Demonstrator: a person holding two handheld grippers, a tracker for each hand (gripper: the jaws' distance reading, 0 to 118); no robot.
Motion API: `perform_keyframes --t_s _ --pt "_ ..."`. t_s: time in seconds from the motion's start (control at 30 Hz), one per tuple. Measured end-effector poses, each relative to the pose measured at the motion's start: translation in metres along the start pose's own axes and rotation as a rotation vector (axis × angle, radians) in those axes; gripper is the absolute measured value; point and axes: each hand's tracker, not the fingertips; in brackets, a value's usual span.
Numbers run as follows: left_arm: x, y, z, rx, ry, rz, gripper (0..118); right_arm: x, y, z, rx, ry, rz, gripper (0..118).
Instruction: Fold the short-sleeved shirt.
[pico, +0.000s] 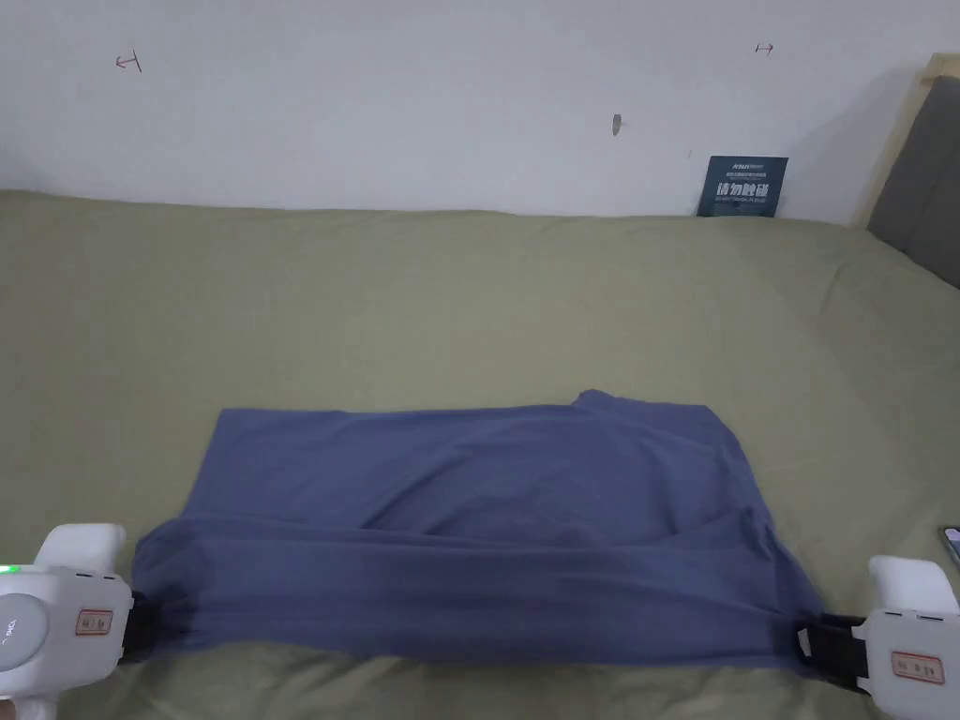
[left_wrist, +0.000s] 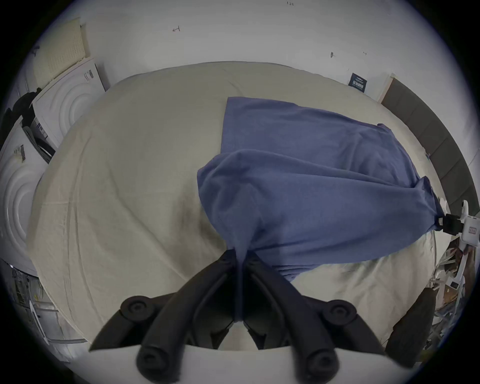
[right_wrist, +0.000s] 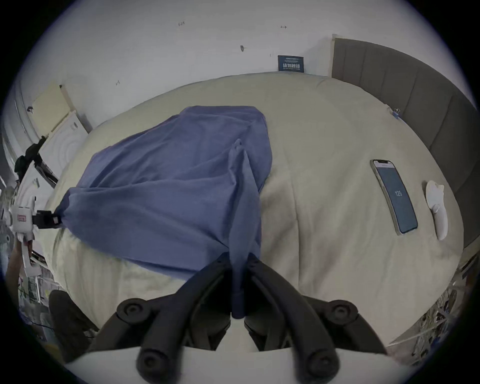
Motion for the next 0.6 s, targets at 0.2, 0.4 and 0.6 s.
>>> perform_keyframes --t_s 0.2,0.4,0.6 --pt "-0.007 -0.03 0.027 0.008 -0.016 0.027 5 -0.003 -0.022 0.039 0.029 0.012 0.008 7" --pt "-0.017 -0.076 0.053 0.0 -0.033 0.041 5 -0.007 -0.066 0.072 0.02 0.032 0.0 7" --pt "-0.023 -0.104 0.063 -0.007 -0.046 0.072 5 -0.007 -0.087 0.077 0.003 0.039 -0.015 7"
